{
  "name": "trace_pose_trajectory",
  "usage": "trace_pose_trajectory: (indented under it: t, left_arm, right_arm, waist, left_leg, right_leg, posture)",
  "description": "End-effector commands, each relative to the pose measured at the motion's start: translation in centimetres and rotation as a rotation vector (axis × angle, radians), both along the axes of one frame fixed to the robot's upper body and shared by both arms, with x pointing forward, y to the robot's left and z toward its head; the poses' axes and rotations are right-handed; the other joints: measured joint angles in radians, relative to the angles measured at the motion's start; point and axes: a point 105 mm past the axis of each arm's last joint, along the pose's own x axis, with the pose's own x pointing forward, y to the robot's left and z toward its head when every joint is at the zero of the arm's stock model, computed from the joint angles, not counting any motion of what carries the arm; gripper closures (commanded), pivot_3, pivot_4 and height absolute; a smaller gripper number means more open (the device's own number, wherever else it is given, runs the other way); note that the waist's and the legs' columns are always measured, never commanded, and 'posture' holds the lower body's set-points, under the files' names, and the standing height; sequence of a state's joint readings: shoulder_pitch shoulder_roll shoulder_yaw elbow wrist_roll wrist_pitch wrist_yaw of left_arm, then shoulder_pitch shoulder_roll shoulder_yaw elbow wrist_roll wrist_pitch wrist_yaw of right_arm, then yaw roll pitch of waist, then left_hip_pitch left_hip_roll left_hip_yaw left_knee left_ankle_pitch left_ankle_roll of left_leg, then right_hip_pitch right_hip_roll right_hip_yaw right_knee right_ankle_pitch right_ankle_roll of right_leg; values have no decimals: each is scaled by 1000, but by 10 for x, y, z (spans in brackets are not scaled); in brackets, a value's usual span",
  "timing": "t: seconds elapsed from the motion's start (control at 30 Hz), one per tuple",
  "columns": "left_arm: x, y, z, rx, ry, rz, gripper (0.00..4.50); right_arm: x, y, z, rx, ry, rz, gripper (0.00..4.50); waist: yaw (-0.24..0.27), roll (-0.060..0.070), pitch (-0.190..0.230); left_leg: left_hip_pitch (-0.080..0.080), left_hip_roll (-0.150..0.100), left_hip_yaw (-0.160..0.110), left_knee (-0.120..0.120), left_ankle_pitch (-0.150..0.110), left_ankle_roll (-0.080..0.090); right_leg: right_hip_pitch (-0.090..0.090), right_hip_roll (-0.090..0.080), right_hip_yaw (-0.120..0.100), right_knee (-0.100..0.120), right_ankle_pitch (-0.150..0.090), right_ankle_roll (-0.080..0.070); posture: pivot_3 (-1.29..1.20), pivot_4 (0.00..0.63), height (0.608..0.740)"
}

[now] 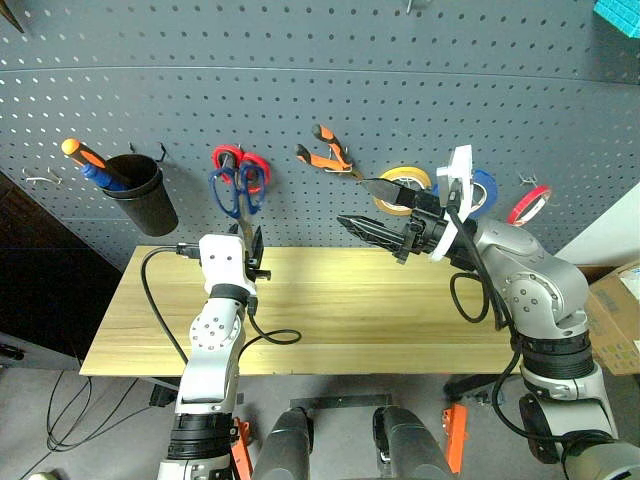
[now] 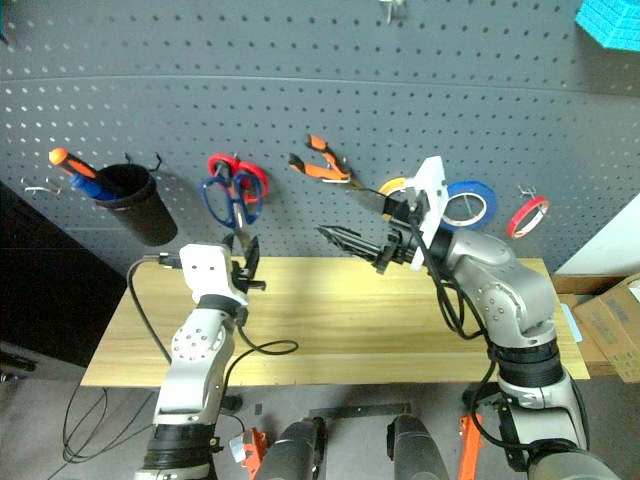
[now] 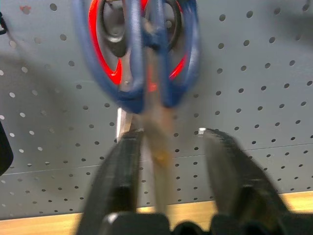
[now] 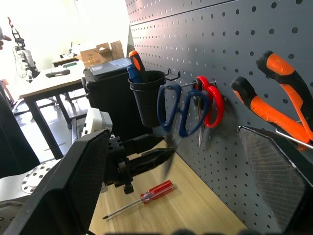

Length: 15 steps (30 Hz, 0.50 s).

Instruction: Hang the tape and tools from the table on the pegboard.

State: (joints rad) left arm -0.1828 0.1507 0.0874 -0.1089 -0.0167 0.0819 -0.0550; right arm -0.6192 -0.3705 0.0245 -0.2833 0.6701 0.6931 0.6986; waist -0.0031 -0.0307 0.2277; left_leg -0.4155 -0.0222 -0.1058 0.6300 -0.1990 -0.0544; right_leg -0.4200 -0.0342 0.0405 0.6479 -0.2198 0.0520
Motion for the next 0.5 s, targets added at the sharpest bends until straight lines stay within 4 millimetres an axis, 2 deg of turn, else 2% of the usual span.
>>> trace_pose_trajectory:
  t: [0.03,0.1,0.13,0.4,0.5]
  left_arm:
    - [-2,-1,16,-4,-65,-9,888]
    - [-2,-2,17,-6,-68,-11,170]
    - [-3,-3,17,-8,-69,-14,27]
    - [-6,-10,12,-11,-41,-42,27]
    - [-12,-11,-1,-5,23,-41,27]
  right_arm:
    - [-7,1,13,14,-54,22,0]
    - [-7,2,13,14,-54,22,0]
    - [-7,2,13,14,-54,22,0]
    - [-9,1,12,12,-53,26,0]
    - [-12,2,7,-11,-59,37,0]
  waist:
    - [0,0,0]
    - [0,0,0]
    - [0,0,0]
    - [0,0,0]
    - [0,0,0]
  left_leg:
    - [0,0,0,0,0,0]
    - [0,0,0,0,0,0]
    - [0,0,0,0,0,0]
    - [0,0,0,0,0,0]
    - [0,0,0,0,0,0]
  right_leg:
    - [0,0,0,0,0,0]
    - [0,0,0,0,0,0]
    - [0,0,0,0,0,0]
    - [0,0,0,0,0,0]
    - [0,0,0,0,0,0]
  posture:
    - [31,187,740]
    - [32,188,740]
    - [32,188,740]
    - [30,188,740]
    - [30,188,740]
